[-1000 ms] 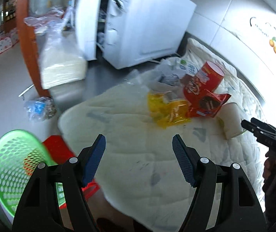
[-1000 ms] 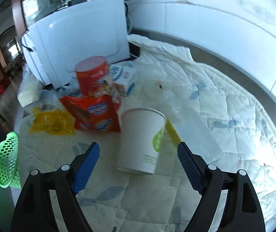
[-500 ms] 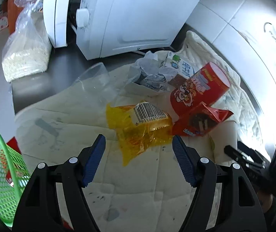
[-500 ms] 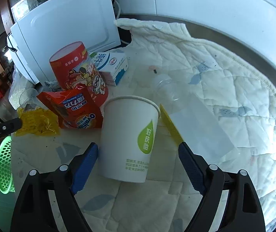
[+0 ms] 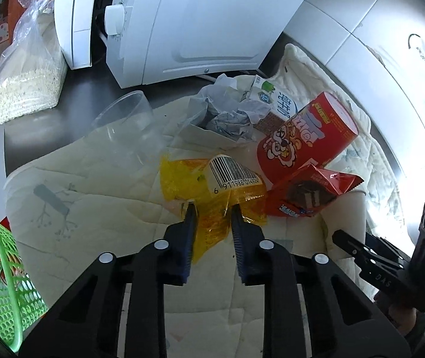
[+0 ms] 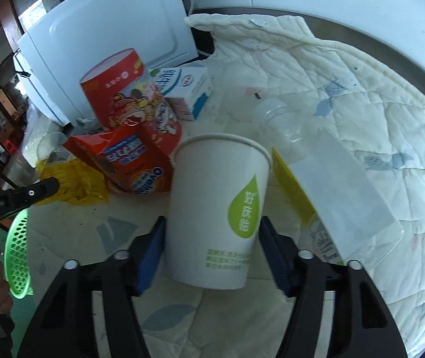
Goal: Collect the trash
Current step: 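Close the left tool on the yellow wrapper while the right tool grips the white paper cup, then carry the wrapper and paper cup over the green basket and open both tools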
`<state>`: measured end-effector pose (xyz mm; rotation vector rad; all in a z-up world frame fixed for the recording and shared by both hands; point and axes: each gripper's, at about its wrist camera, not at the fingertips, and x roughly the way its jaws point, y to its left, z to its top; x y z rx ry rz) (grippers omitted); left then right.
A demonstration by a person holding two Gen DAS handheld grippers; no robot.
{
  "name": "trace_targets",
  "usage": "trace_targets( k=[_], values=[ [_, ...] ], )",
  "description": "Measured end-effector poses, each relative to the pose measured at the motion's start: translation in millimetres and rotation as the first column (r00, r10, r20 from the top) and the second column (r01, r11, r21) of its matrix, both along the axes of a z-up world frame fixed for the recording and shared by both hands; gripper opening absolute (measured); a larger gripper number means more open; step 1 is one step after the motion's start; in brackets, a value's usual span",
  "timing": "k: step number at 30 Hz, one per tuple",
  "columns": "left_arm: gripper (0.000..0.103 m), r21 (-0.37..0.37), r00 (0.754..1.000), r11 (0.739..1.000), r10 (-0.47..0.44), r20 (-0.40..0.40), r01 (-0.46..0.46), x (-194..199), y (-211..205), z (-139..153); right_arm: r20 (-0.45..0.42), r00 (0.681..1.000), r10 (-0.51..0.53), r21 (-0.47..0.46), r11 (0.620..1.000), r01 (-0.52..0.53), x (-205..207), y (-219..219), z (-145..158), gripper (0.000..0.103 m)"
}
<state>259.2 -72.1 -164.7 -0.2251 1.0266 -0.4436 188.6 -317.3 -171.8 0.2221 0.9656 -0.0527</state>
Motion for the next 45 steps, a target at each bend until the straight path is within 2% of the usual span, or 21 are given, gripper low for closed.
trace_targets(
  k=[1,9,15,23,28,32,36,38,42,45],
  values=[
    [0.018,-0.008,1.000,1.000,-0.003,0.001,0.003,-1,1,1,0.000,1.000,0.003,-0.008,1.000,-0.003,-1,2,0,0.058],
    [0.016,-0.017,0.998,1.000,-0.016,0.059,0.017,-26,14,25,0.042,0.999,0.025,-0.028,0.999,-0.024,-16,14,15,0.058],
    [0.016,-0.057,0.995,0.998,0.016,0.101,-0.010,-56,47,48,0.085,0.994,0.068,-0.018,0.998,-0.067,-36,31,35,0.058],
    [0.016,-0.092,0.977,0.987,0.146,0.153,-0.133,-101,122,75,0.158,0.978,0.140,-0.019,0.990,-0.139,-59,66,66,0.058],
    [0.016,-0.063,0.943,0.960,0.279,0.182,-0.272,-123,185,82,0.198,0.954,0.224,-0.031,0.975,-0.222,-62,99,86,0.058],
    [0.016,-0.025,0.908,0.924,0.380,0.175,-0.382,-133,234,77,0.214,0.924,0.316,-0.036,0.948,-0.316,-53,138,95,0.058],
    [0.016,0.016,0.872,0.878,0.472,0.131,-0.478,-134,283,53,0.215,0.887,0.409,-0.030,0.911,-0.412,-42,183,99,0.058],
    [0.016,0.035,0.861,0.863,0.499,0.096,-0.504,-133,302,39,0.210,0.862,0.461,-0.022,0.884,-0.467,-36,212,100,0.058],
    [0.020,0.072,0.849,0.846,0.527,0.035,-0.529,-132,327,10,0.201,0.818,0.539,-0.011,0.836,-0.549,-24,259,97,0.058],
    [0.027,0.084,0.840,0.837,0.543,0.000,-0.541,-134,342,-8,0.192,0.782,0.593,0.007,0.796,-0.605,-14,297,94,0.058]
  ],
)
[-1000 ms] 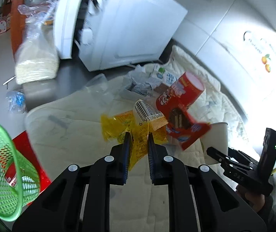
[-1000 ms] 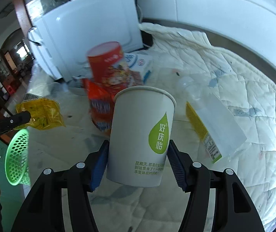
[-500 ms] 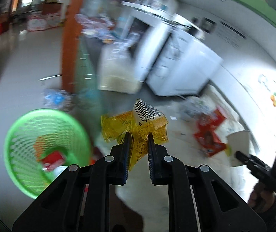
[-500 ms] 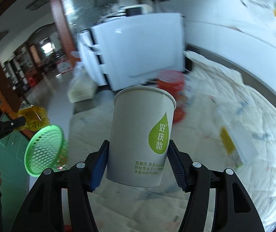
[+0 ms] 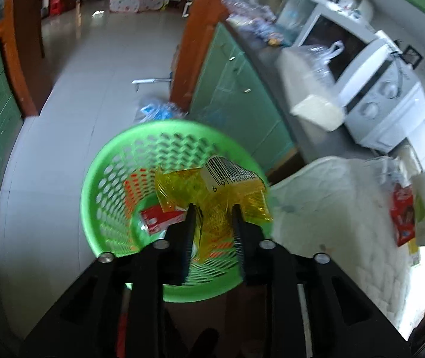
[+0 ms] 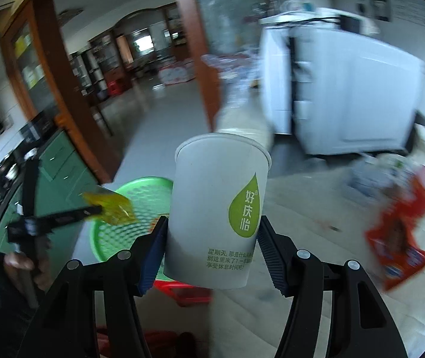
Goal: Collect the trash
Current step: 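Carry the wrapper and paper cup over the green basket and open both tools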
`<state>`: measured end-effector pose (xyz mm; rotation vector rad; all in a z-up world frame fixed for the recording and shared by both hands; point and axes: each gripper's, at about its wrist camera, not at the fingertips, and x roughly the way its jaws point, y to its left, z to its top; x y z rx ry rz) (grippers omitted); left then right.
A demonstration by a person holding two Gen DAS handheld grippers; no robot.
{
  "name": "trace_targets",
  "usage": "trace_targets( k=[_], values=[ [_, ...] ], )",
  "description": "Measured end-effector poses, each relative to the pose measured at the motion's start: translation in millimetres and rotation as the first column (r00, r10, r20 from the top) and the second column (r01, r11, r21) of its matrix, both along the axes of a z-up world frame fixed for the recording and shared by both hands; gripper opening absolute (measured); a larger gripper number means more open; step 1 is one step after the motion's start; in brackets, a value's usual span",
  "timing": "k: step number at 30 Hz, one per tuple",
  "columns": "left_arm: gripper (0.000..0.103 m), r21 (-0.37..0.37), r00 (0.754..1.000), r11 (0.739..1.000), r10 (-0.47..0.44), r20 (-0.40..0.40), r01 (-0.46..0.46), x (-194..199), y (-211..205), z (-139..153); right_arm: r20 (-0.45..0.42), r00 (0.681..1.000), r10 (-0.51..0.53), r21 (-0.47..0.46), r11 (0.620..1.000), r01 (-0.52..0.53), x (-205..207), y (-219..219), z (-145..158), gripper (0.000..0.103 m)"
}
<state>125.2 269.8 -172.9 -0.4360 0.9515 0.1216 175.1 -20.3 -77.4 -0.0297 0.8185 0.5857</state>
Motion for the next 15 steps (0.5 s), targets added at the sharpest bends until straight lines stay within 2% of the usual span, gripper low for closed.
trace_targets(
  k=[1,2,3,6,7,9,11,15],
  values=[
    [0.031,-0.009,1.000,1.000,0.001,-0.004,-0.001,-3,4,-5,-0.003,1.000,0.025,-0.004,1.000,-0.025,4,15,-2,0.058],
    [0.044,-0.014,1.000,1.000,0.011,-0.019,-0.011,-5,9,-10,-0.004,0.999,0.042,-0.005,0.999,-0.042,5,24,-4,0.058],
    [0.050,-0.013,0.999,1.000,0.023,-0.024,-0.023,-7,12,-12,-0.011,0.998,0.065,-0.009,0.998,-0.066,8,37,-7,0.058],
    [0.054,-0.018,0.999,0.999,0.043,-0.025,-0.043,-15,21,-17,-0.023,0.993,0.113,-0.014,0.993,-0.113,13,71,-15,0.058],
    [0.058,-0.017,0.998,0.998,0.055,-0.026,-0.056,-18,24,-17,-0.030,0.991,0.127,-0.016,0.992,-0.128,17,81,-18,0.058],
    [0.059,-0.018,0.998,0.998,0.067,-0.016,-0.068,-22,28,-15,-0.041,0.988,0.151,-0.012,0.988,-0.152,21,96,-25,0.059],
    [0.065,-0.012,0.997,0.997,0.080,-0.011,-0.080,-25,32,-13,-0.055,0.982,0.178,-0.018,0.984,-0.179,24,118,-35,0.059],
    [0.067,-0.002,0.994,0.994,0.106,0.013,-0.106,-35,42,-6,-0.087,0.974,0.209,-0.009,0.978,-0.210,25,141,-52,0.059]
  ],
)
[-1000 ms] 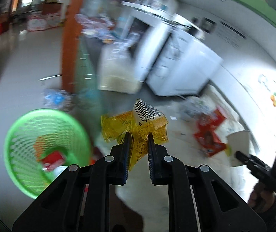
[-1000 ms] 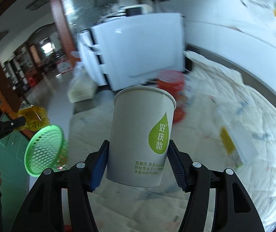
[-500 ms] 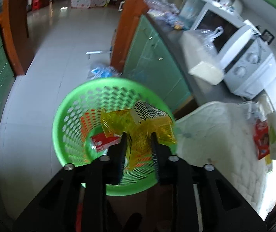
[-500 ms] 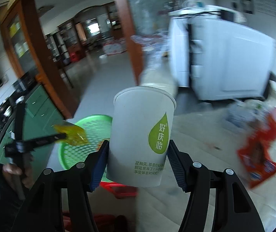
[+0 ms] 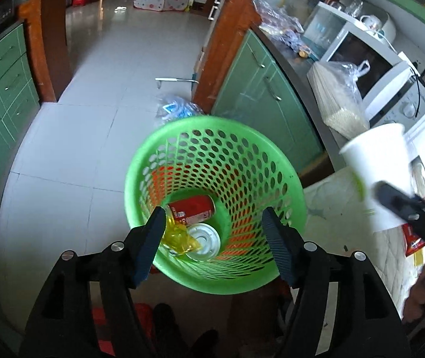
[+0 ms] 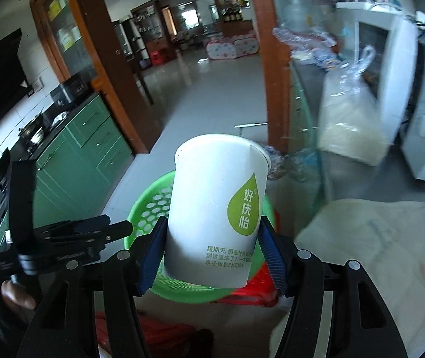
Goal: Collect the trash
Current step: 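Carry the wrapper and paper cup over the green basket and open both tools, then move both tools back over the quilted pad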
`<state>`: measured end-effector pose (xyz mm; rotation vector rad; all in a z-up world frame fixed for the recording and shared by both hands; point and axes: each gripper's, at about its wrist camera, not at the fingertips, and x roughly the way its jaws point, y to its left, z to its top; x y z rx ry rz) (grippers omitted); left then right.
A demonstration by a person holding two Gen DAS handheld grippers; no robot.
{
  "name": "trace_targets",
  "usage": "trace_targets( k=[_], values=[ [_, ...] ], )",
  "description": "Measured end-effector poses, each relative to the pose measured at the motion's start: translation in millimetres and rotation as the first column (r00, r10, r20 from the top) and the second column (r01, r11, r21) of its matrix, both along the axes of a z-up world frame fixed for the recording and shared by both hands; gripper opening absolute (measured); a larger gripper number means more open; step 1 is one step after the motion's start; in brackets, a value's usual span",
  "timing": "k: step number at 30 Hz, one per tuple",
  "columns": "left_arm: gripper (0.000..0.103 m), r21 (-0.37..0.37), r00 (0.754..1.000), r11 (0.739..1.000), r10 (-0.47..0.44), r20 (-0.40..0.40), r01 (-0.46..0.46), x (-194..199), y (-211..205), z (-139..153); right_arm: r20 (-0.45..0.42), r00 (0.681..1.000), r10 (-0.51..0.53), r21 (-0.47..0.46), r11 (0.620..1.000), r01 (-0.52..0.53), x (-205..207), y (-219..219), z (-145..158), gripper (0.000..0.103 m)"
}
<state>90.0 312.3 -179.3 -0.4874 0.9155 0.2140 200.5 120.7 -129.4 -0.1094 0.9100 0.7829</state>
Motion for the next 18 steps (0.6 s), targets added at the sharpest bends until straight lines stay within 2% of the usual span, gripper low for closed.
trace_targets(
  k=[3,5,9,13,18],
  values=[
    [0.068,0.006,1.000,1.000,0.011,0.007,-0.011,-6,5,4,-0.029,0.999,0.030,0.014,0.999,-0.030,2,17,-11,0.060],
    [0.069,0.008,1.000,1.000,0.019,0.011,-0.019,-7,6,6,-0.028,0.999,0.033,0.019,0.999,-0.033,1,21,-16,0.067],
    [0.070,0.005,1.000,1.000,0.023,0.019,-0.023,-10,9,10,-0.034,0.999,0.032,0.038,0.999,-0.031,-3,16,-16,0.069],
    [0.070,0.008,1.000,1.000,0.001,0.031,-0.001,-7,1,15,-0.021,1.000,0.007,0.048,0.999,-0.006,-9,-4,-6,0.069],
    [0.070,0.014,0.998,0.999,-0.049,0.047,0.049,5,-22,24,0.003,0.996,-0.084,0.060,0.995,0.084,-12,-60,10,0.070]
  ],
)
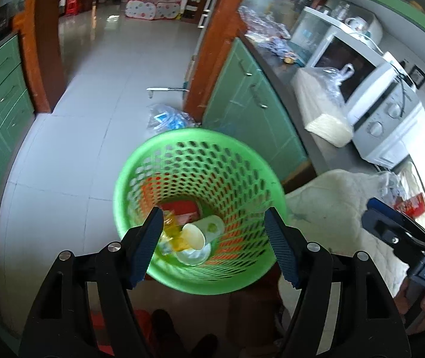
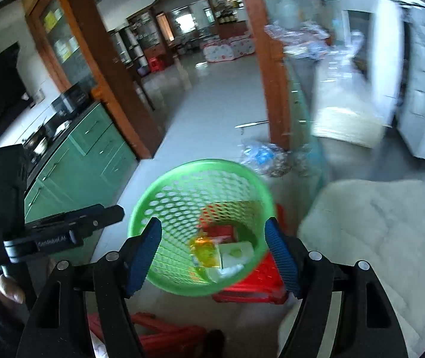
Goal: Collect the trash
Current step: 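Move both tools back over the quilted pad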
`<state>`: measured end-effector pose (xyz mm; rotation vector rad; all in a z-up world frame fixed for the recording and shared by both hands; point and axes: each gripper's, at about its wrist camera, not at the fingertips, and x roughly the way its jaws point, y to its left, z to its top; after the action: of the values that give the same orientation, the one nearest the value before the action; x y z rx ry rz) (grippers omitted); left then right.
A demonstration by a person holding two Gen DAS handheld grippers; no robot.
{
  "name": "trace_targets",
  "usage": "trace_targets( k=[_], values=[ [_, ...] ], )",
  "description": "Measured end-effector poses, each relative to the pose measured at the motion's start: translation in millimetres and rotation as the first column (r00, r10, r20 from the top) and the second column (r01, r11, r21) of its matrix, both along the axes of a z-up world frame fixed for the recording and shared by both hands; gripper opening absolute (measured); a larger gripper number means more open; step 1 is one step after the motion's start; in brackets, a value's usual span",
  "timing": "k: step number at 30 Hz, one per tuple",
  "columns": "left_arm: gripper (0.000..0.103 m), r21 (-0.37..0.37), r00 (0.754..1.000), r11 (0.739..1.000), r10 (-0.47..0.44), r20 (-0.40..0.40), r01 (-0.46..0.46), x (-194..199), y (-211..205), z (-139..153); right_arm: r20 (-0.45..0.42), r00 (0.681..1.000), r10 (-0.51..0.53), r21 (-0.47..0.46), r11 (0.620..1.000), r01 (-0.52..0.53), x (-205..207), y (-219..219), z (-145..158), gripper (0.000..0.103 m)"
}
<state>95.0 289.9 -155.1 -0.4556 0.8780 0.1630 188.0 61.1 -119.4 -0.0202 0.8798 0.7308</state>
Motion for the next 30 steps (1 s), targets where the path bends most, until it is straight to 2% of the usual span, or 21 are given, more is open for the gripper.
trace_targets(
  k=[5,10,15,19,25,30],
  values=[
    [0.070,0.006,0.998,0.998,-0.062,0.017,0.062,15,-30,10,0.042,0.994,-0.102,-0.011,0.995,0.102,-8,-62,16,0.071],
    [0.071,0.011,0.993,0.993,-0.117,0.020,0.117,26,-59,17,0.099,0.973,-0.207,-0.047,0.976,0.212,-16,-127,27,0.071],
    [0.071,0.004,0.984,0.984,-0.176,0.017,0.176,36,-91,19,0.139,0.932,-0.336,-0.074,0.935,0.348,-20,-202,36,0.071],
    [0.071,0.008,0.975,0.975,-0.224,0.014,0.224,46,-117,21,0.153,0.885,-0.441,-0.100,0.884,0.457,-16,-262,36,0.071],
    [0.071,0.000,0.958,0.958,-0.286,0.014,0.286,64,-155,27,0.120,0.853,-0.508,-0.112,0.847,0.520,-2,-313,22,0.071],
    [0.071,0.001,0.941,0.941,-0.337,0.005,0.337,82,-191,30,0.082,0.854,-0.514,-0.114,0.847,0.520,5,-321,4,0.067]
  ],
)
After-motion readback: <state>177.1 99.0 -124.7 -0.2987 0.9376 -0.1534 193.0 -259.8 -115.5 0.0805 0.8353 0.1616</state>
